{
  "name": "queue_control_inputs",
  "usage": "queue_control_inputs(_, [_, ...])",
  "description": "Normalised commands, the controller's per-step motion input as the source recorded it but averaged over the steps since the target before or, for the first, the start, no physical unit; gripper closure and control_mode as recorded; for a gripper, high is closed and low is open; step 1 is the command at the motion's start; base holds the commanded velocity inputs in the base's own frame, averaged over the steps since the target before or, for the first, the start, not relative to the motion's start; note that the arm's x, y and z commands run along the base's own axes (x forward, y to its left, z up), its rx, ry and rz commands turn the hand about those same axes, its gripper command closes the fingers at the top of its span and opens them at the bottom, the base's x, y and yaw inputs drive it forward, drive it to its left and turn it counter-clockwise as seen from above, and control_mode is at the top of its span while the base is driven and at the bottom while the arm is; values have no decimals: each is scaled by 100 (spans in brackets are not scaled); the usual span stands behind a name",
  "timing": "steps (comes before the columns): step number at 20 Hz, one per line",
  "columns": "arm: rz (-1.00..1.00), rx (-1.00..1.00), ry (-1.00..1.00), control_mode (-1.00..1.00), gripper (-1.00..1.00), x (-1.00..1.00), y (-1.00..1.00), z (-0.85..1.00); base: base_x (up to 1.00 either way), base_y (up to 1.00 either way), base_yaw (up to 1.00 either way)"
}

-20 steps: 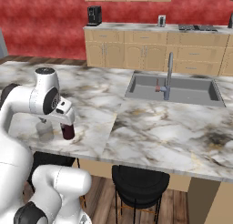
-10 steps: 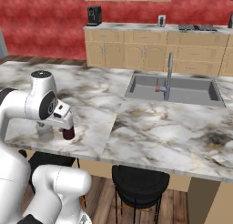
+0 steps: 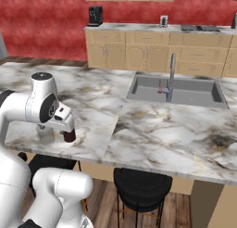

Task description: There is a wine glass and glass cup on the dining counter. Place the wine bottle next to the wine glass and the juice bottle next to the glass cup.

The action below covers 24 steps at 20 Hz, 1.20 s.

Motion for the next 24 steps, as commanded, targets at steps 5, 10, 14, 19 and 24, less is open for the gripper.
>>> queue_control_inputs(5, [0, 0, 0, 100, -100, 0, 0, 0, -47, 4, -9])
queue_control_inputs(10, [0, 0, 0, 100, -100, 0, 0, 0, -65, 2, -14])
queue_control_inputs(14, [0, 0, 0, 100, -100, 0, 0, 0, -71, 7, -16])
queue_control_inputs(19, [0, 0, 0, 100, -100, 0, 0, 0, -43, 0, -55])
queue_control_inputs(24, [0, 0, 0, 100, -100, 0, 0, 0, 0, 0, -99])
